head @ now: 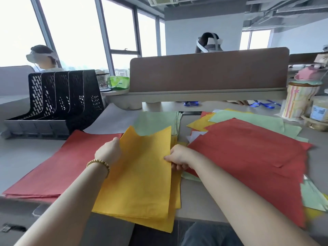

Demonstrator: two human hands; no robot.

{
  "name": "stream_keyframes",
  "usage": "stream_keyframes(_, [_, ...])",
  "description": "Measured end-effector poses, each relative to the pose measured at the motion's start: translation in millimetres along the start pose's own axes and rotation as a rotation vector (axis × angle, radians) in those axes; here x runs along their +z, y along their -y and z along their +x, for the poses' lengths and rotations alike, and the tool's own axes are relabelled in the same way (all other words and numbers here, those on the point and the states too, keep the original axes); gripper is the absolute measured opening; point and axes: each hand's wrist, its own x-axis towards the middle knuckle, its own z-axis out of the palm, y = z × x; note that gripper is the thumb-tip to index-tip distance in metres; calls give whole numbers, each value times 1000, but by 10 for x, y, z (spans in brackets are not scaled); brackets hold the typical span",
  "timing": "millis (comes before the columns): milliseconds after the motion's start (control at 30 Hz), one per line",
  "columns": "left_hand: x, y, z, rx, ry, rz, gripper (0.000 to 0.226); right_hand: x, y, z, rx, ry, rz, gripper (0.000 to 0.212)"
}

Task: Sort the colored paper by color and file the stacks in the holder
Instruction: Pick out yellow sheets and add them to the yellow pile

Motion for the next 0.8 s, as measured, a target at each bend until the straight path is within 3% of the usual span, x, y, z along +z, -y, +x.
stream_keyframes(67, [-586, -458, -1290, -29, -15, 206, 28, 26, 13, 16, -6, -56, -198, 45])
stream_keyframes(133, [-846, -743, -1989, 20, -141, 366, 56, 11, -20, 50, -19, -126, -284, 51])
stream_keyframes(200, [-690, -836, -1803, 56, -177, 345, 65, -47, -113, 115, -37, -213, -290, 50])
stream_keyframes(367, [-564, -1462, -1854, 265, -94, 145, 52, -374, -573, 150, -44, -504, -215, 43])
stream_keyframes(533, [-301, -2192, -1969, 545, 98, -114, 53, -746, -1152, -14, 4, -790, -258, 19])
stream_keyframes(600, [-158, -2437, -1990, 587, 178, -101, 56, -882, -1333, -31, 45, -743, -349, 36])
stream_keyframes(700, [33, -2713, -2036, 573, 251, 69, 67, -1056, -1486, -51, 187, -471, -425, 81])
stream_keyframes(800, [215, -2847, -2075, 548, 322, 152, 79, -1164, -1601, -90, 245, -227, -396, 100])
